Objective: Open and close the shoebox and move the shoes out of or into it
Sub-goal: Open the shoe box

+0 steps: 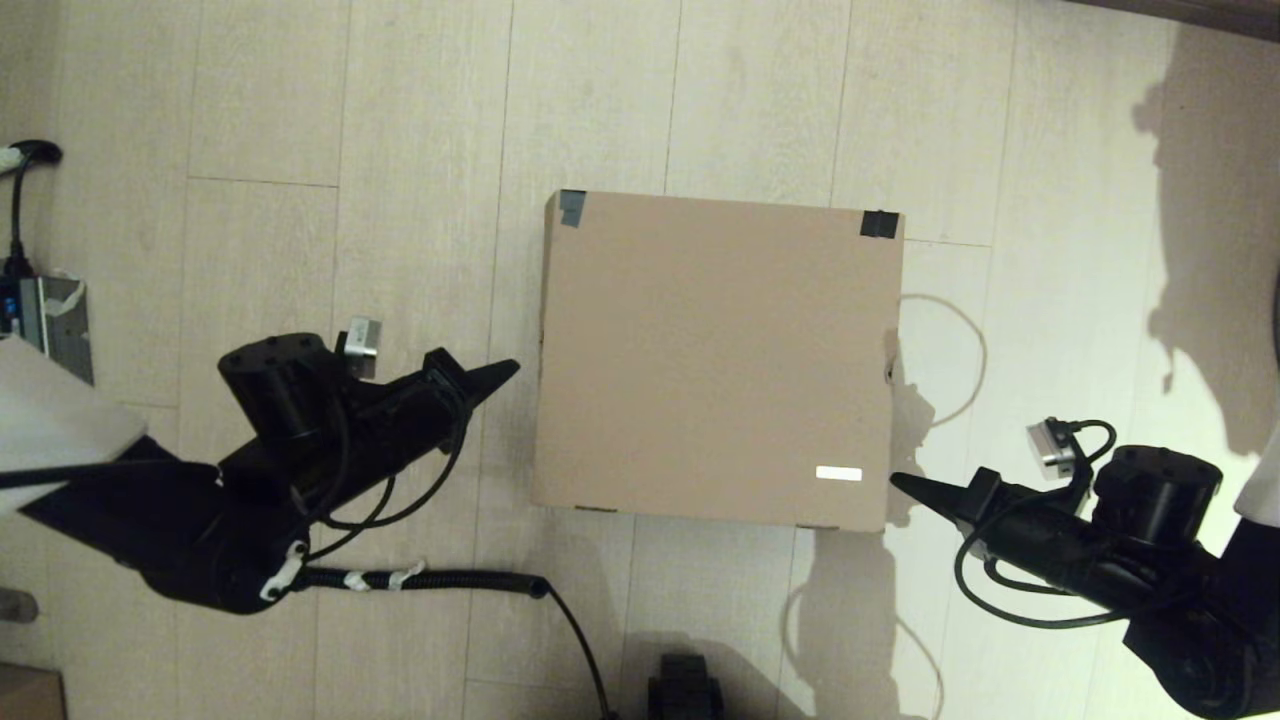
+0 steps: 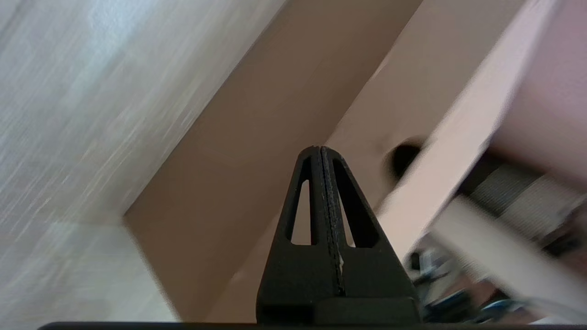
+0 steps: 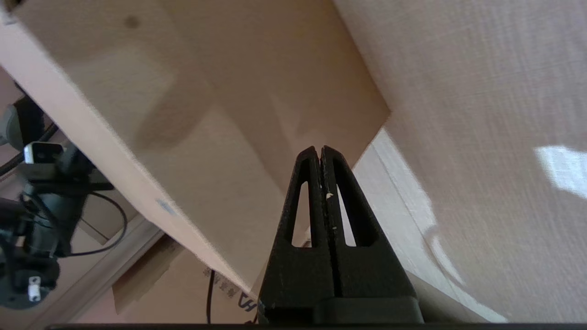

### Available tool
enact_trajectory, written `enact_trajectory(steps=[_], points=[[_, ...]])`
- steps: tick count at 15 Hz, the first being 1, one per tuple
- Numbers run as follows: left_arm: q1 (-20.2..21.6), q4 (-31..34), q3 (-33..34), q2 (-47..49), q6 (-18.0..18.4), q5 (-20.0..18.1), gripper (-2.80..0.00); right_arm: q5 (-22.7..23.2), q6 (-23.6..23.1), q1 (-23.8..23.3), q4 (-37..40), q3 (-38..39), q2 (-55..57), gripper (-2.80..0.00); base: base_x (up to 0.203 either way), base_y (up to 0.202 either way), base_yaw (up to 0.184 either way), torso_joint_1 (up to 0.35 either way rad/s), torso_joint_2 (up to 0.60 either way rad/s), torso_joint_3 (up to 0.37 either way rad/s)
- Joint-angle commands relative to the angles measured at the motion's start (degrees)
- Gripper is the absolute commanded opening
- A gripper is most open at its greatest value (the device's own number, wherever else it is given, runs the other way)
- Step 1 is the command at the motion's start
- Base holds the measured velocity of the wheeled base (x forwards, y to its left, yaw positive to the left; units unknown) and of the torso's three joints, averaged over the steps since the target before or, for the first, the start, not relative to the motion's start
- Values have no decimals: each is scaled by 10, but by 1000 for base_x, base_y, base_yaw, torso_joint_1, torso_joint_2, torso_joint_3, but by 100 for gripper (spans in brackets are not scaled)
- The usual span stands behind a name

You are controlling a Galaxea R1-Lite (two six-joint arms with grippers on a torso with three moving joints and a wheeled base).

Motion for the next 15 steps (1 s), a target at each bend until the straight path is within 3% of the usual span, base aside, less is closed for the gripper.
enact_trajectory(steps=[1, 2, 15], points=[[-4, -6, -1, 37, 26, -1, -280, 2, 2, 0, -5, -2, 6, -280, 0, 0, 0, 0, 0, 0], [-4, -7, -8, 46, 39, -1, -280, 2, 2, 0, -5, -3, 7, -280, 0, 0, 0, 0, 0, 0], [-33, -8, -22, 60, 40, 0, -280, 14, 8, 6, -5, -11, 3, -280, 0, 0, 0, 0, 0, 0]])
